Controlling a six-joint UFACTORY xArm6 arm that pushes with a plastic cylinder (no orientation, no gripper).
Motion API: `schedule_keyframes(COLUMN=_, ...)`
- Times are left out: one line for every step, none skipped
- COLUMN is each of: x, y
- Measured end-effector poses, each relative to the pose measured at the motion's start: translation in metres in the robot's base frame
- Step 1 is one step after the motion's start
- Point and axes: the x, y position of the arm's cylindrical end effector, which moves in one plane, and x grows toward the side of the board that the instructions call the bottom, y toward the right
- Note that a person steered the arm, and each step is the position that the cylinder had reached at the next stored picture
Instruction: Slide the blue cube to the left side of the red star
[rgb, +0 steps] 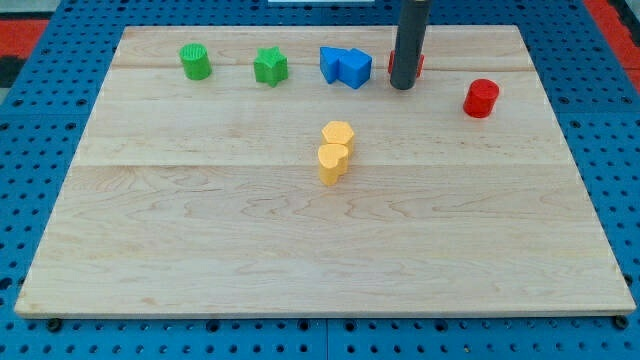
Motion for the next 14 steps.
schedule_keyframes(x=0.002, y=-0.034)
schedule_keyframes(x=0.009, y=-0.078)
schedule_keyframes(x=0.010, y=-0.112)
schedule_keyframes(x=0.010, y=-0.120)
schedule_keyframes(x=0.010, y=-0.119)
schedule_keyframes(x=-0.002, y=-0.117)
schedule_keyframes(x=-0.016, y=-0.113)
schedule_keyframes(x=-0.017, y=-0.093)
schedule_keyframes(x=-0.017, y=-0.075)
schedule_keyframes(x=-0.024, y=-0.066)
schedule_keyframes(x=-0.035, y=-0.061)
schedule_keyframes(x=-0.038, y=-0.061)
schedule_keyframes(x=-0.039, y=-0.061)
schedule_keyframes(x=-0.034, y=-0.061)
